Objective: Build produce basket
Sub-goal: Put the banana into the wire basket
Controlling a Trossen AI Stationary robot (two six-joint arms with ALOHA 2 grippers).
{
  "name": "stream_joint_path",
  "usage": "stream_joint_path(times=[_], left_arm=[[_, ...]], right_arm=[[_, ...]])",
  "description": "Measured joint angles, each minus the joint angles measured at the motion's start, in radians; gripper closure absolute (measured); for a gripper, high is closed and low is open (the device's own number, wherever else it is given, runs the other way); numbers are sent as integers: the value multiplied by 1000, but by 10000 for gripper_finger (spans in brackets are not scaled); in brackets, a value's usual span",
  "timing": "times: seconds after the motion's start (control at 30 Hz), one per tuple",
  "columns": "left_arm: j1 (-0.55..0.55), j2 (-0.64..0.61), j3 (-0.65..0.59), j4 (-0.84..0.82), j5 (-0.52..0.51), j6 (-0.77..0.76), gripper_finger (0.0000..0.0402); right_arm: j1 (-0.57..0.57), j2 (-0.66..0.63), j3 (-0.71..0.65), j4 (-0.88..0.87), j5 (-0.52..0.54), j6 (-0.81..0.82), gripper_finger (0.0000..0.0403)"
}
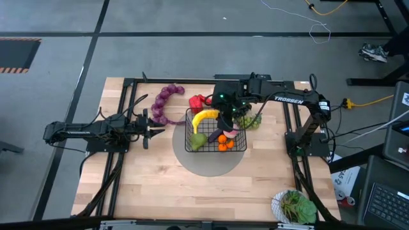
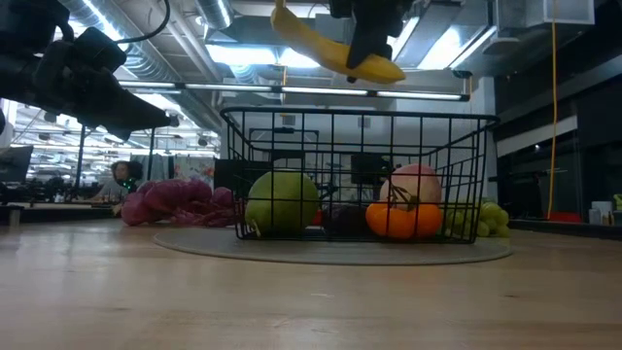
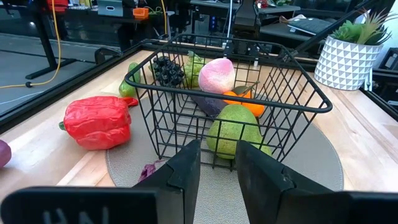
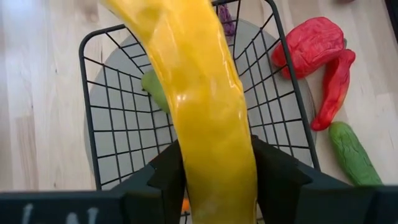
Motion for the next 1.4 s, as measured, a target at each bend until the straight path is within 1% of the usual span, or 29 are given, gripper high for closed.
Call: stream_joint_path(times=[0.7, 0.77, 0.87, 1.03, 1.17, 1.27, 1.4], left_arm=[[0, 0, 0, 0, 0, 0, 305], [0, 0, 0, 0, 0, 0, 305], [0, 0, 0, 0, 0, 0, 305], [0, 0, 0, 0, 0, 0, 305], [0, 0, 0, 0, 0, 0, 305], [0, 0, 0, 0, 0, 0, 305], [0, 0, 0, 0, 0, 0, 305]], right_arm=[[0, 0, 0, 0, 0, -5, 243], [0, 0, 0, 0, 1, -37, 243], [0, 0, 0, 0, 3, -135, 243], [0, 0, 0, -10, 0, -79, 243], [0, 0, 0, -34, 0, -84, 243], [0, 0, -17, -30, 1, -79, 234], [0, 0, -47, -29, 1, -78, 208]])
